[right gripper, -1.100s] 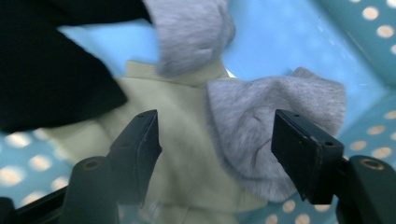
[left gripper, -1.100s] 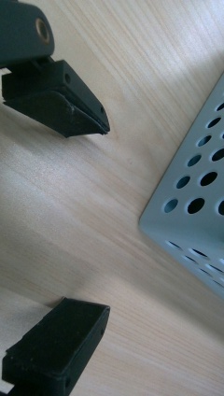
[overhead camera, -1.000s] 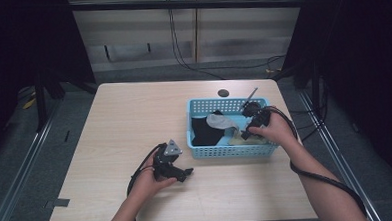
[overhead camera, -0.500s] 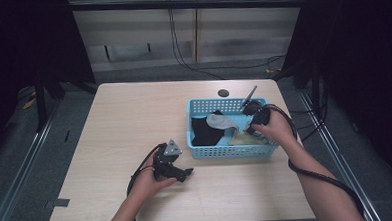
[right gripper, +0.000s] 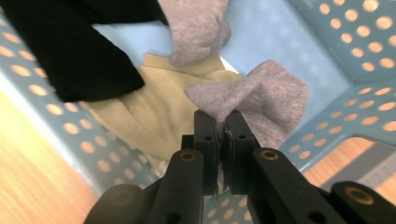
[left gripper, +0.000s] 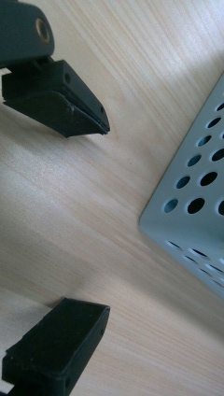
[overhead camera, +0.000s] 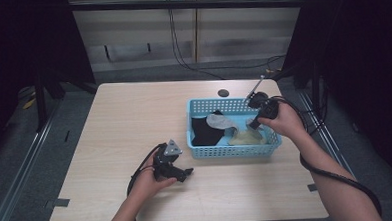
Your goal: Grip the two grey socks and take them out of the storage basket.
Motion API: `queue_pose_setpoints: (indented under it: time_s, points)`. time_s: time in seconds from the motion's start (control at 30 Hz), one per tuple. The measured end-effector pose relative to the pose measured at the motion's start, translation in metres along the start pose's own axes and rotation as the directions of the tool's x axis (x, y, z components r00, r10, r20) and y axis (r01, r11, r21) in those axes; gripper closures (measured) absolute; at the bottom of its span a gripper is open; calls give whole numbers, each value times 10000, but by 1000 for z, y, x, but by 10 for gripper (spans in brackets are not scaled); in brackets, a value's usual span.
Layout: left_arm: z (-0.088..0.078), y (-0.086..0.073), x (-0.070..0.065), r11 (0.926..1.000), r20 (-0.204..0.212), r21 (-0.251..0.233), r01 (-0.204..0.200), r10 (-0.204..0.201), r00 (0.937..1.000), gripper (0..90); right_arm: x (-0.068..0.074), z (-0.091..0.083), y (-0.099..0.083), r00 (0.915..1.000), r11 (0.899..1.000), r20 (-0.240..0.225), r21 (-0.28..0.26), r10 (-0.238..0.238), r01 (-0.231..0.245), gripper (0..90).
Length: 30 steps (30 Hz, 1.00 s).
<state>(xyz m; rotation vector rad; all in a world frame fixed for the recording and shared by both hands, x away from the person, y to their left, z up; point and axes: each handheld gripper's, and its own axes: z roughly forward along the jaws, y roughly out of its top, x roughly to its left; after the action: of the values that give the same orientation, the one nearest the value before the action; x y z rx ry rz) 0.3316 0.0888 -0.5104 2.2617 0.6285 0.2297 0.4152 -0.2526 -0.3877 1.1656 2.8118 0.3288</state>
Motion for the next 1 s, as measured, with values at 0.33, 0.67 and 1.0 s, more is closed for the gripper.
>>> queue_pose_setpoints:
  time_s: [0.33, 0.67, 1.0]
  points:
    - [0, 0, 0, 10000, 3, 2, 1, -1, 10000, 106, 18, -32, 1, 9969, 9963, -19, -355, -784, 783, 861]
    - [0, 0, 0, 10000, 5, -2, 4, -4, 10000, 106, 48, -59, -9, 9851, 9830, -85, -680, -1717, 1708, 862]
    - [0, 0, 0, 10000, -13, -2, 1, -1, 10000, 106, 89, -72, -27, 9628, 9605, -471, -977, -2660, 2606, 862]
